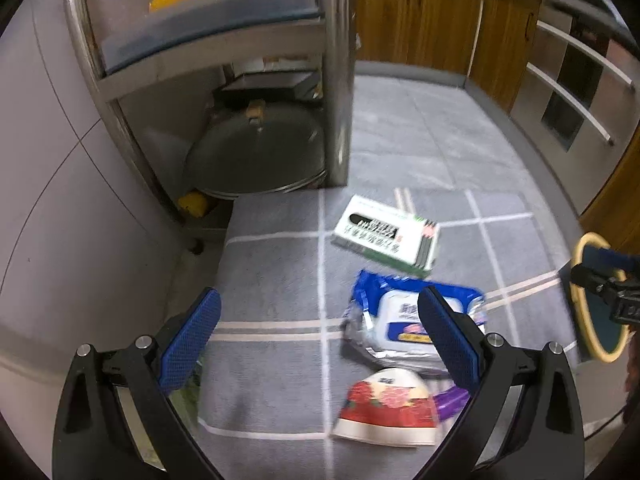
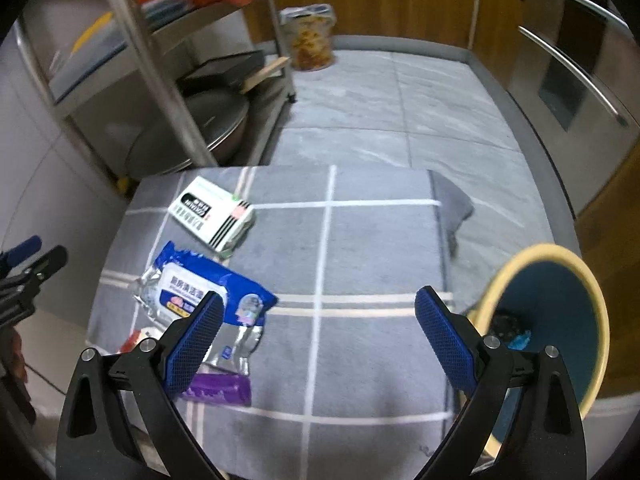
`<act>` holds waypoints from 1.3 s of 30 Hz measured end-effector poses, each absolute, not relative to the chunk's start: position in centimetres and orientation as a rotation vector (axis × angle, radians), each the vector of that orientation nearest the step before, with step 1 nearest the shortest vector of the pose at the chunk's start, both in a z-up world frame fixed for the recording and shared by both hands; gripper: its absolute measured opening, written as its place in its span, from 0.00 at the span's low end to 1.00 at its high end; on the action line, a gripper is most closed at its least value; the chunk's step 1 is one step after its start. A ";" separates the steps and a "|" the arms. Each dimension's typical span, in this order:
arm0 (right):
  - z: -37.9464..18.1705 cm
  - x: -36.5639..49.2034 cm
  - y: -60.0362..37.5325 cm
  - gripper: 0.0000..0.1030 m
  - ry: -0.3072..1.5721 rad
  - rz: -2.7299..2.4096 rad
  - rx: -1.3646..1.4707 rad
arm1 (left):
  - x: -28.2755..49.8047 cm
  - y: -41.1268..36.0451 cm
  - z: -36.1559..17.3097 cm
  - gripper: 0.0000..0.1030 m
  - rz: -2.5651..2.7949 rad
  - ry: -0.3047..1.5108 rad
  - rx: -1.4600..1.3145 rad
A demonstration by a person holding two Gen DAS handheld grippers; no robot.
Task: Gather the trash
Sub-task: 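Move both grippers back over the wipes pack and white box, then grasp the blue wipes pack with the left gripper while the right grasps the white COLTALIN box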
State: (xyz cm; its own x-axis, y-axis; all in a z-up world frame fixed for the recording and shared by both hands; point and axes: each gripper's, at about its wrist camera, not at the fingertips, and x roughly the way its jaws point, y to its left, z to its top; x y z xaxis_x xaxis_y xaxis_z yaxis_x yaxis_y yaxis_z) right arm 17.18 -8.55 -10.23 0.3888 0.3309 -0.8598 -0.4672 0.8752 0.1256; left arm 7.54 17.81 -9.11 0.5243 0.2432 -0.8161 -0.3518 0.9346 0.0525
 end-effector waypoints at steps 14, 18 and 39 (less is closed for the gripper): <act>-12.2 18.8 -4.8 0.93 1.093 0.529 -0.192 | 9.7 17.6 -15.2 0.94 0.270 1.120 -0.116; -12.7 19.2 -4.0 0.93 1.099 0.534 -0.217 | 10.3 18.0 -16.3 0.92 0.258 1.156 -0.128; -16.8 21.5 5.6 0.92 1.057 0.810 -0.403 | 12.6 19.0 -21.2 0.17 0.139 1.296 -0.322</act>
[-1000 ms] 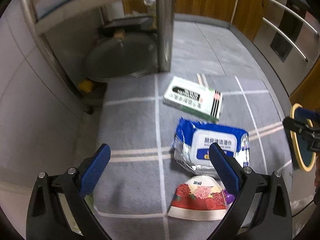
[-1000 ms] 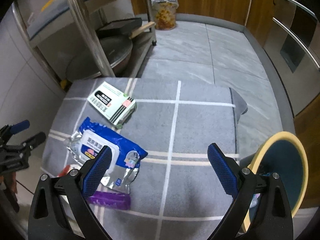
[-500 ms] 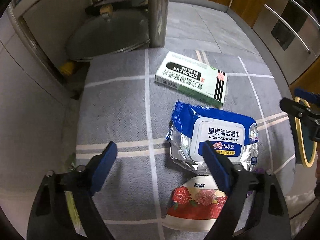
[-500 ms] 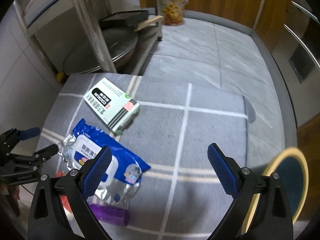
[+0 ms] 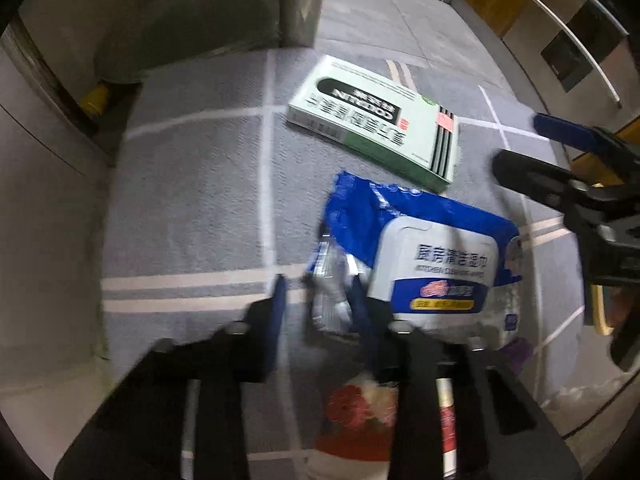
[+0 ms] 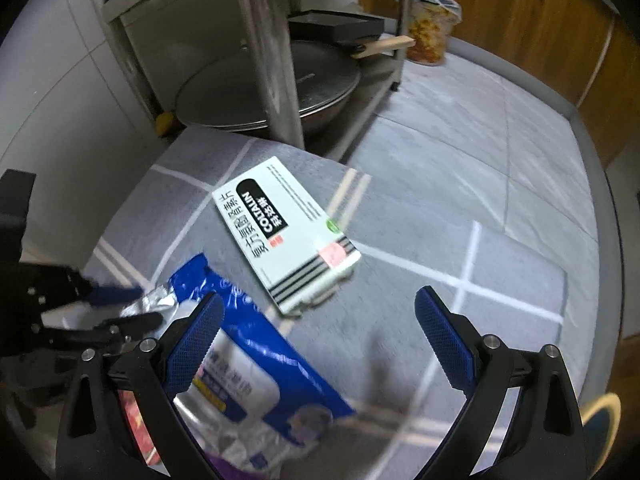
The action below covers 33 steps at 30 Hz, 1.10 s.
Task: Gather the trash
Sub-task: 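Grasp the blue wipes pack with the left gripper while the right grasps the white COLTALIN box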
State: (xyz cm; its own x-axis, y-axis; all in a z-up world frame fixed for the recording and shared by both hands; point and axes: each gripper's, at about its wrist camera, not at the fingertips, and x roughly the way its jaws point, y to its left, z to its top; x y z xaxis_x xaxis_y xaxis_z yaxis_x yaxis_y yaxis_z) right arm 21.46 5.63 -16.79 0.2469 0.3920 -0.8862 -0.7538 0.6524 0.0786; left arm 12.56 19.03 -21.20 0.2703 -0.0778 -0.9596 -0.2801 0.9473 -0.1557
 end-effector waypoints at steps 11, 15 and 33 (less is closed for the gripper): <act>-19.2 22.8 9.5 0.92 1.023 0.931 -0.470 | 13.2 19.9 -20.1 0.12 0.187 1.257 -0.302; -20.4 22.9 10.3 0.92 1.026 0.932 -0.520 | 13.4 20.0 -20.2 0.12 0.195 1.261 -0.287; -18.9 23.2 7.8 0.77 1.044 0.845 -0.504 | 14.4 18.2 -17.3 0.10 0.199 1.175 -0.205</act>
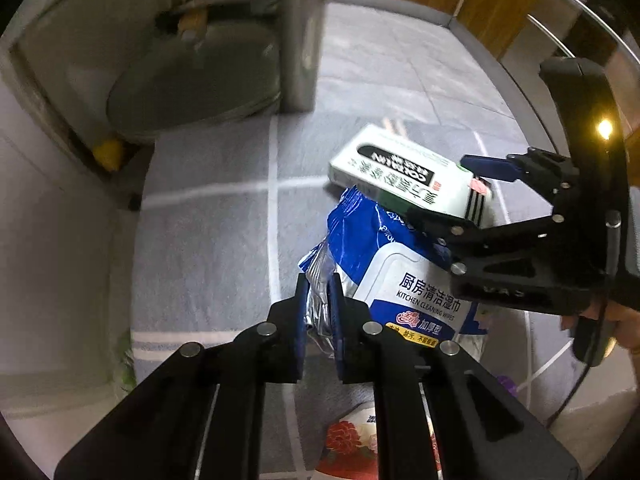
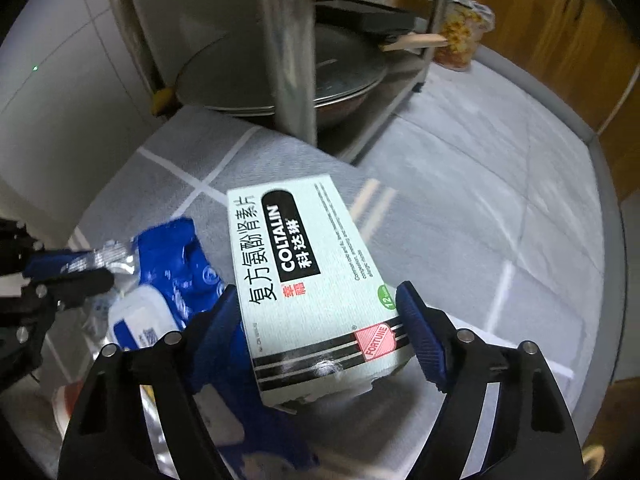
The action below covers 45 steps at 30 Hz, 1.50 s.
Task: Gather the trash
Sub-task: 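Grasp the blue wipes pack with the left gripper while the right grasps the white COLTALIN box, then carry the wipes pack and COLTALIN box with both grippers over the teal bin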
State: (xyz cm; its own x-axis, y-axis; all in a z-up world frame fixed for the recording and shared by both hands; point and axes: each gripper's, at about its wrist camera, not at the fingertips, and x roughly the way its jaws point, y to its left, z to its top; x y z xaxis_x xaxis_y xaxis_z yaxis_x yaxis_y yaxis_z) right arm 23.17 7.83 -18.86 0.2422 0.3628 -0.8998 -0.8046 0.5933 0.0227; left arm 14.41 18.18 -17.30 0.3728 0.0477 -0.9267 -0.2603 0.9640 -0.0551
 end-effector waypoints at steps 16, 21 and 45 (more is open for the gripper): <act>-11.9 21.7 -6.7 0.72 1.132 0.574 -0.247 | 13.9 9.6 -9.2 0.06 0.032 0.926 -0.004; -9.5 19.9 -11.0 0.72 1.117 0.529 -0.140 | 13.3 6.5 -7.1 0.03 -0.028 0.860 0.057; -5.5 14.1 -24.8 0.72 1.026 0.403 0.026 | 9.9 -4.3 -1.1 0.00 -0.170 0.694 0.152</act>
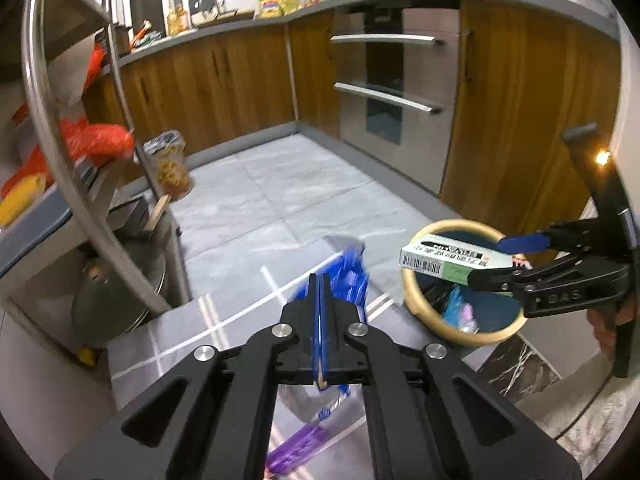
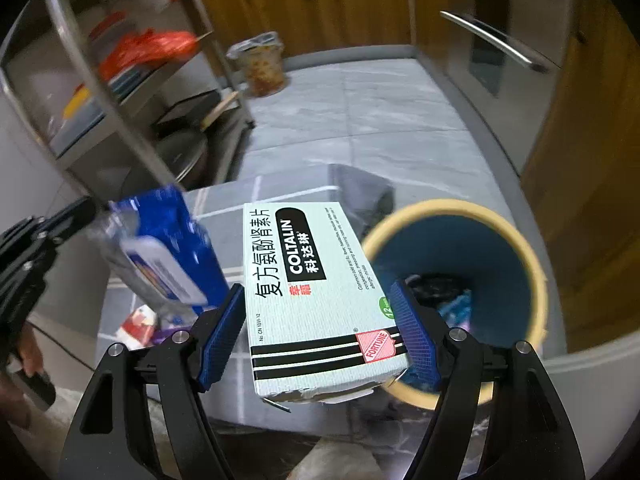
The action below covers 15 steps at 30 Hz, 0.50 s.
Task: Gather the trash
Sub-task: 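Carry the wipes pack and COLTALIN box with both grippers over the teal bin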
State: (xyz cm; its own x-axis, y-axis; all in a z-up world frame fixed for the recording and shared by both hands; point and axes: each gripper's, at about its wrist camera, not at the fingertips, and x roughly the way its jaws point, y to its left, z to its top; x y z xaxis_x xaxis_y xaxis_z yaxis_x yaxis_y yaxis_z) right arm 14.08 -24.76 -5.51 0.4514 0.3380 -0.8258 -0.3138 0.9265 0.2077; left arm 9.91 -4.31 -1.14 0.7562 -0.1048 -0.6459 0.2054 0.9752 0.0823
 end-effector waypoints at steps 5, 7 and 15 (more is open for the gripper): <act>-6.6 14.7 -28.9 0.72 1.041 0.310 0.040 | 11.0 -8.5 -1.7 0.00 -0.184 0.707 0.269; -7.0 15.0 -30.7 0.72 1.052 0.289 0.081 | 11.8 -8.9 -2.6 0.00 -0.205 0.748 0.237; -7.8 15.4 -31.3 0.72 1.073 0.316 0.127 | 13.2 -6.2 -4.6 0.00 -0.108 0.823 0.194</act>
